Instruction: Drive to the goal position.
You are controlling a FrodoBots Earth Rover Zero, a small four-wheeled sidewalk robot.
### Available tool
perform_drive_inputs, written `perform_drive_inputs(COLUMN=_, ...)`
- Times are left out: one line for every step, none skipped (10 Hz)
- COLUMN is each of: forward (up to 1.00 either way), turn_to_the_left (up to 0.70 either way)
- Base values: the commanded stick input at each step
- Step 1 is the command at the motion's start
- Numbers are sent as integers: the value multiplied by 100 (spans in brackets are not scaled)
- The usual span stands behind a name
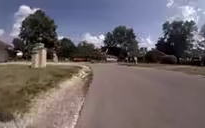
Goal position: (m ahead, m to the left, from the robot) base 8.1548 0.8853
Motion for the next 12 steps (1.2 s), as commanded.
perform_drive_inputs(forward=100, turn_to_the_left=0)
perform_drive_inputs(forward=100, turn_to_the_left=0)
perform_drive_inputs(forward=100, turn_to_the_left=0)
perform_drive_inputs(forward=100, turn_to_the_left=0)
perform_drive_inputs(forward=100, turn_to_the_left=0)
perform_drive_inputs(forward=100, turn_to_the_left=0)
perform_drive_inputs(forward=100, turn_to_the_left=0)
perform_drive_inputs(forward=100, turn_to_the_left=0)
perform_drive_inputs(forward=100, turn_to_the_left=0)
perform_drive_inputs(forward=100, turn_to_the_left=0)
perform_drive_inputs(forward=100, turn_to_the_left=0)
perform_drive_inputs(forward=100, turn_to_the_left=0)
